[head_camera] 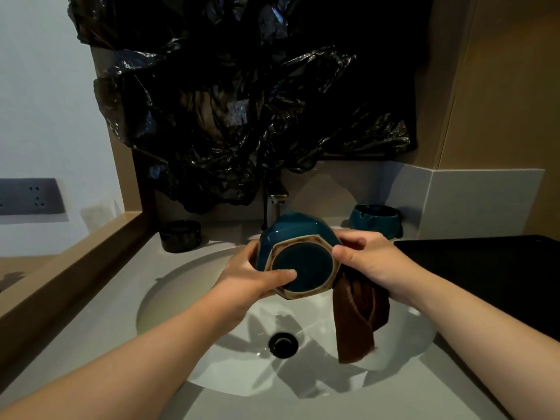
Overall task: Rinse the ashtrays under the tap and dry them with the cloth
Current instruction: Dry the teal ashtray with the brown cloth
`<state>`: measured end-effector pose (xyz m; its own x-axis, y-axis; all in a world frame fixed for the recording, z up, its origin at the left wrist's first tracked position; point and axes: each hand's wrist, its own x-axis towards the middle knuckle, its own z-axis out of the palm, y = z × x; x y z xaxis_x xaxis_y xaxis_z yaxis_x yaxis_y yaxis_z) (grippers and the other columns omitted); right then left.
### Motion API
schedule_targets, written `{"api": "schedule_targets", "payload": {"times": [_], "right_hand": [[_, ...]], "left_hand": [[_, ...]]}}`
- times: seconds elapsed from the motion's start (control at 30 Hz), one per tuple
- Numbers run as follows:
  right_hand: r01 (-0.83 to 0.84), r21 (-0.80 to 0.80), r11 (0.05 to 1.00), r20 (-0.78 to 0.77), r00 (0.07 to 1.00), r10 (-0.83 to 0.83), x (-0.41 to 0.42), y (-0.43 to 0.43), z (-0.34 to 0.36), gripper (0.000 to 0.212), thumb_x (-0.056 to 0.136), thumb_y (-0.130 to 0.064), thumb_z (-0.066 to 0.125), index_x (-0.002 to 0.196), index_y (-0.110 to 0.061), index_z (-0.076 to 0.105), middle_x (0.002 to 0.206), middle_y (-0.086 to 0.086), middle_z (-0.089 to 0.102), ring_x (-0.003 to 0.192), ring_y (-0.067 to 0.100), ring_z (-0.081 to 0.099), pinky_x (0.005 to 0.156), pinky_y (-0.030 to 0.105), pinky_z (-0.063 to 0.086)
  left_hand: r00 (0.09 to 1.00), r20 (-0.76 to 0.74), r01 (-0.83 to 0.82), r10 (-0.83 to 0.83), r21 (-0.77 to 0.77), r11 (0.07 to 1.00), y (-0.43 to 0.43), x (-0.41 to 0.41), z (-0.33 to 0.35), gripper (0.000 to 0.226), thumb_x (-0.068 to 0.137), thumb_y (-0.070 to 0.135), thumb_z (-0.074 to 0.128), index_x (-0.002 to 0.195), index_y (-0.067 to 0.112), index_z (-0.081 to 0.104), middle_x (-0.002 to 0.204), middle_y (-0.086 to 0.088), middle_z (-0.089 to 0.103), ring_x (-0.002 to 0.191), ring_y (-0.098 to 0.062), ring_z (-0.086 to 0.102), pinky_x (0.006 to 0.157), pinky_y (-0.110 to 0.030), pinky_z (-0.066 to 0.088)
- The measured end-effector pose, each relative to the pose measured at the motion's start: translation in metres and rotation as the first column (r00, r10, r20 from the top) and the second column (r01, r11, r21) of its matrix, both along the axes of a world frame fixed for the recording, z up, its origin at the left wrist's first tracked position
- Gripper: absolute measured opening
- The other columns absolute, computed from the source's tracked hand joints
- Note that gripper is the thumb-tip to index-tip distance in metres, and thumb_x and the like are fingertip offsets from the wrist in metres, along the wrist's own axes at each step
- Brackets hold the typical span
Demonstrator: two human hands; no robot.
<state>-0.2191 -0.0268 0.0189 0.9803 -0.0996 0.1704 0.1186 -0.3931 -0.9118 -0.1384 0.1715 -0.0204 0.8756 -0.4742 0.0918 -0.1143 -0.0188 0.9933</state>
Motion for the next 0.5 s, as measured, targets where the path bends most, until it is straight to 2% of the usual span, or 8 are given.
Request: {"api": "schedule_targets", "payload": {"times": [0.07, 0.13, 0.23, 0.33, 0.43, 0.5], "right_hand": [[-0.015, -0.183, 0.983, 0.052, 0.998, 0.025, -0.002, 0.004, 0.003, 0.034, 0.069, -0.028, 0.079, 0.097, -0.039, 0.065, 0.085, -0.027, 0.068, 0.082, -0.015, 0.061, 0.070, 0.001, 0.045], [0.015, -0.322, 0.947, 0.095, 0.995, 0.016, -0.004, 0.007, 0.005, 0.033, 0.071, -0.025, 0.081, 0.091, -0.042, 0.061, 0.080, -0.027, 0.067, 0.077, -0.019, 0.059, 0.059, -0.003, 0.041], [0.093, -0.414, 0.906, 0.143, 0.989, -0.036, -0.004, 0.009, 0.008, 0.040, 0.067, -0.030, 0.083, 0.102, -0.035, 0.063, 0.088, -0.019, 0.069, 0.082, -0.007, 0.064, 0.070, 0.007, 0.049], [0.145, -0.584, 0.798, 0.167, 0.984, -0.057, -0.008, 0.011, 0.011, 0.053, 0.065, -0.033, 0.083, 0.113, -0.032, 0.059, 0.097, -0.019, 0.063, 0.090, 0.000, 0.060, 0.076, 0.011, 0.049], [0.164, -0.734, 0.659, 0.176, 0.983, -0.049, -0.010, 0.015, 0.011, 0.062, 0.067, -0.037, 0.080, 0.123, -0.028, 0.055, 0.104, -0.013, 0.055, 0.098, 0.005, 0.051, 0.085, 0.022, 0.051], [0.160, -0.787, 0.596, 0.183, 0.983, -0.023, -0.009, 0.016, 0.009, 0.061, 0.068, -0.042, 0.078, 0.123, -0.028, 0.054, 0.103, -0.013, 0.055, 0.099, 0.007, 0.048, 0.086, 0.028, 0.051]], "left_hand": [[0.998, -0.009, 0.057, -0.057, -0.034, 0.998, 0.002, 0.001, -0.001, 0.055, 0.072, 0.004, 0.079, 0.119, 0.024, 0.058, 0.110, -0.003, 0.071, 0.104, -0.025, 0.067, 0.092, -0.045, 0.054], [0.996, -0.001, 0.090, -0.090, -0.038, 0.995, 0.003, 0.003, -0.003, 0.057, 0.072, 0.003, 0.080, 0.121, 0.023, 0.057, 0.111, -0.003, 0.071, 0.105, -0.024, 0.067, 0.092, -0.044, 0.054], [0.988, 0.098, 0.115, -0.120, 0.054, 0.992, 0.000, 0.005, -0.007, 0.068, 0.066, 0.006, 0.083, 0.124, 0.025, 0.054, 0.112, 0.001, 0.070, 0.107, -0.019, 0.066, 0.088, -0.035, 0.055], [0.963, 0.267, -0.005, -0.033, 0.141, 0.990, -0.001, 0.004, -0.008, 0.076, 0.065, 0.006, 0.085, 0.123, 0.040, 0.049, 0.118, 0.011, 0.064, 0.110, -0.005, 0.061, 0.089, -0.024, 0.052], [0.871, 0.490, -0.122, -0.026, 0.268, 0.956, -0.002, 0.000, -0.008, 0.084, 0.060, 0.026, 0.088, 0.126, 0.050, 0.041, 0.123, 0.019, 0.056, 0.119, -0.002, 0.053, 0.101, -0.026, 0.046], [0.802, 0.595, -0.197, -0.054, 0.348, 0.916, -0.002, -0.006, -0.006, 0.082, 0.062, 0.033, 0.086, 0.130, 0.048, 0.041, 0.118, 0.020, 0.056, 0.114, -0.003, 0.054, 0.099, -0.027, 0.047]]}}
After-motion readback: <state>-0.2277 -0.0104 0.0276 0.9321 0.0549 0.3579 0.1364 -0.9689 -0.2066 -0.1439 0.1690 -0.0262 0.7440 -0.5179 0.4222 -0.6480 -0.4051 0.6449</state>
